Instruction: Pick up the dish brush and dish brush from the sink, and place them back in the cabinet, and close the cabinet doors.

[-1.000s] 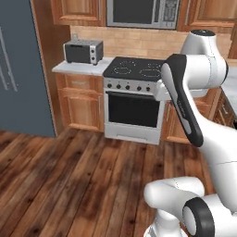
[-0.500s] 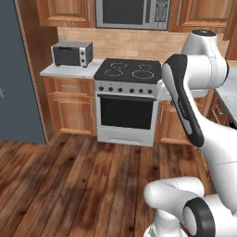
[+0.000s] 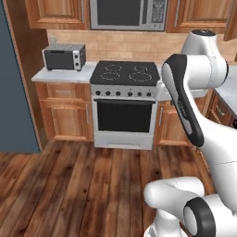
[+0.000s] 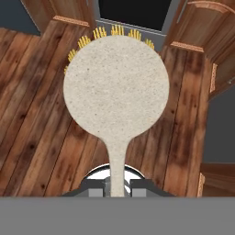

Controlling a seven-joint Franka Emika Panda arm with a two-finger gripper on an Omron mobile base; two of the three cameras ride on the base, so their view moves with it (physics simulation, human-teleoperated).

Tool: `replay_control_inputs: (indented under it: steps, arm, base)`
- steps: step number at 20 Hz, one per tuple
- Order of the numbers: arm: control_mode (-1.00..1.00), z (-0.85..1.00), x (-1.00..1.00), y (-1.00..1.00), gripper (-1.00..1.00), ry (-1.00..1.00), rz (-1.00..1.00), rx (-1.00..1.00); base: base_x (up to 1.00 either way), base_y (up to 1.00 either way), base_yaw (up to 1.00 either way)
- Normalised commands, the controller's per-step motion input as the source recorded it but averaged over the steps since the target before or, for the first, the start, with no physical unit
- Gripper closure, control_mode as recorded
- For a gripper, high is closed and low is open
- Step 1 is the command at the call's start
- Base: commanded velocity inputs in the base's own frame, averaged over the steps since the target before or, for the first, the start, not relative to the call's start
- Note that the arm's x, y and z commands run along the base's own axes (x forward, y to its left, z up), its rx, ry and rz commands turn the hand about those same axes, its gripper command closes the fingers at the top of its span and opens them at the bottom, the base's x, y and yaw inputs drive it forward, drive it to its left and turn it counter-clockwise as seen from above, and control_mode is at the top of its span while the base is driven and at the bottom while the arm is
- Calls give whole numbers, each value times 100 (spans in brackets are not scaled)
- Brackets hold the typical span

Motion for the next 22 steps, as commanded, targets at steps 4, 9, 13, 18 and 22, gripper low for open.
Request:
replay_control_inputs:
  steps: [4, 9, 13, 18, 22]
  arm:
    - [100, 0, 0, 0, 100, 0, 0, 0]
    - [100, 0, 0, 0, 100, 0, 0, 0]
    - [100, 0, 0, 0, 100, 0, 0, 0]
    - [100, 0, 0, 0, 100, 0, 0, 0]
    - [100, 0, 0, 0, 100, 0, 0, 0]
  base:
    - [61, 37, -23]
    - [72, 32, -25]
    - [75, 37, -27]
    - [74, 37, -28]
    - [71, 37, -27]
